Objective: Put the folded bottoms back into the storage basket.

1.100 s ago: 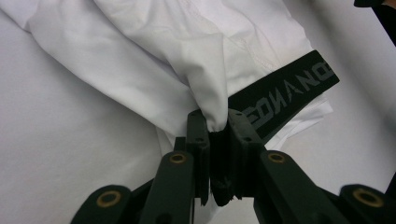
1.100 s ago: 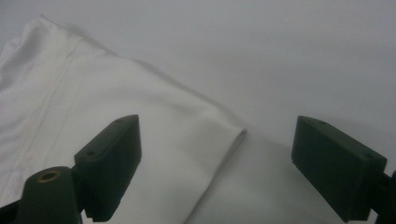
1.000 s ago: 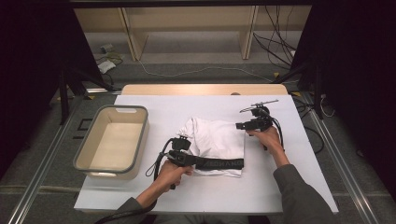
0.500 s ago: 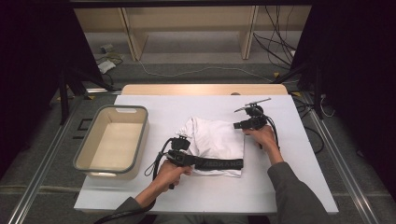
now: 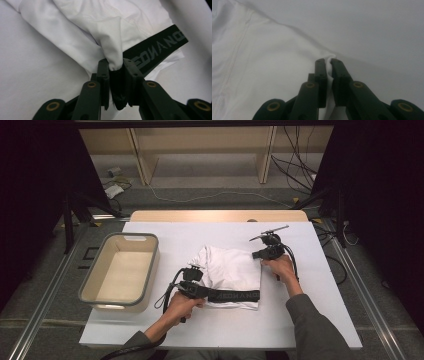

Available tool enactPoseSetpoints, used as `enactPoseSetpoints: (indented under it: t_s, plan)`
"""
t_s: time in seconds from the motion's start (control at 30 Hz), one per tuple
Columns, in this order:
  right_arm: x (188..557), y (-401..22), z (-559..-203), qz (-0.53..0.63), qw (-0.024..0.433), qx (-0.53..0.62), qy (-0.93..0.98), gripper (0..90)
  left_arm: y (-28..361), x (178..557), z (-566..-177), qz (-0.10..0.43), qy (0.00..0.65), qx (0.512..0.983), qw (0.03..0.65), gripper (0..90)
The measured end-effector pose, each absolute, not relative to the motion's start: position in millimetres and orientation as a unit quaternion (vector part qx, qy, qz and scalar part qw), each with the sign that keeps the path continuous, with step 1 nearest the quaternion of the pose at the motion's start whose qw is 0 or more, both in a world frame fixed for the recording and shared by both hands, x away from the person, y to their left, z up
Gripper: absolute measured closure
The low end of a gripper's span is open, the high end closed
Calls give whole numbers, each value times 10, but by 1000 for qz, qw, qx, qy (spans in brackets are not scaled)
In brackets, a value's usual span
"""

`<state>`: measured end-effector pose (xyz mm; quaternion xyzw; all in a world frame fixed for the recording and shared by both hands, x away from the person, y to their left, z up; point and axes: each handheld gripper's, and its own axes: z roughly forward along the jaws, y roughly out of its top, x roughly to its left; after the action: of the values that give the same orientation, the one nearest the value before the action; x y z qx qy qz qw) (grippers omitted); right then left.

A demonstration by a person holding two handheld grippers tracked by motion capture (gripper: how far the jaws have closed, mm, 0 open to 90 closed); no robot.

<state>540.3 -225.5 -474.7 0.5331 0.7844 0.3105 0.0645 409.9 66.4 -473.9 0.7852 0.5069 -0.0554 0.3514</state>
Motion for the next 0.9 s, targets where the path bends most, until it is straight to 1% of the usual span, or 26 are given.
enactPoseSetpoints:
  t_s: [0.03,0.07,0.1,0.13,0.2,0.27,0.33,0.4,0.47,0.5,0.53,0.57,0.67,0.73,0.9]
  plan:
    - [5403,-2255,-4747,311,64,534,784,845,671,4108,-4751,-56,509,786,345,730]
    - [5401,-2251,-4747,310,67,532,785,845,666,4109,-4758,-46,512,789,337,661]
    - [5401,-2251,-4747,310,67,532,785,845,666,4109,-4758,-46,512,789,337,630]
    - [5400,-2251,-4746,309,68,531,786,844,664,4105,-4752,-39,509,792,334,630]
    - [5401,-2250,-4746,309,67,532,785,844,650,4097,-4742,-30,511,795,327,587]
    - [5401,-2251,-4745,309,67,532,786,843,636,4092,-4738,-22,506,803,314,510]
    - [5402,-2252,-4749,310,67,532,785,842,604,4094,-4733,-27,509,802,310,478]
    - [5404,-2257,-4749,311,65,534,784,841,552,4082,-4734,-20,507,805,309,479]
    - [5406,-2254,-4746,310,64,535,783,842,533,4076,-4728,-5,499,812,301,524]
    - [5406,-2254,-4745,310,64,535,783,842,548,4092,-4742,-21,502,806,314,600]
    - [5406,-2253,-4743,310,63,536,783,843,556,4117,-4781,-49,516,791,325,719]
    - [5406,-2254,-4739,309,63,536,783,847,554,4125,-4781,-50,515,791,325,762]
    - [5402,-2254,-4707,311,66,537,782,856,579,4141,-4787,-62,514,789,331,793]
    - [5402,-2257,-4698,310,66,536,783,856,602,4152,-4781,-71,517,784,335,795]
    - [5372,-2272,-4599,325,71,533,778,858,642,4146,-4689,-76,512,781,349,801]
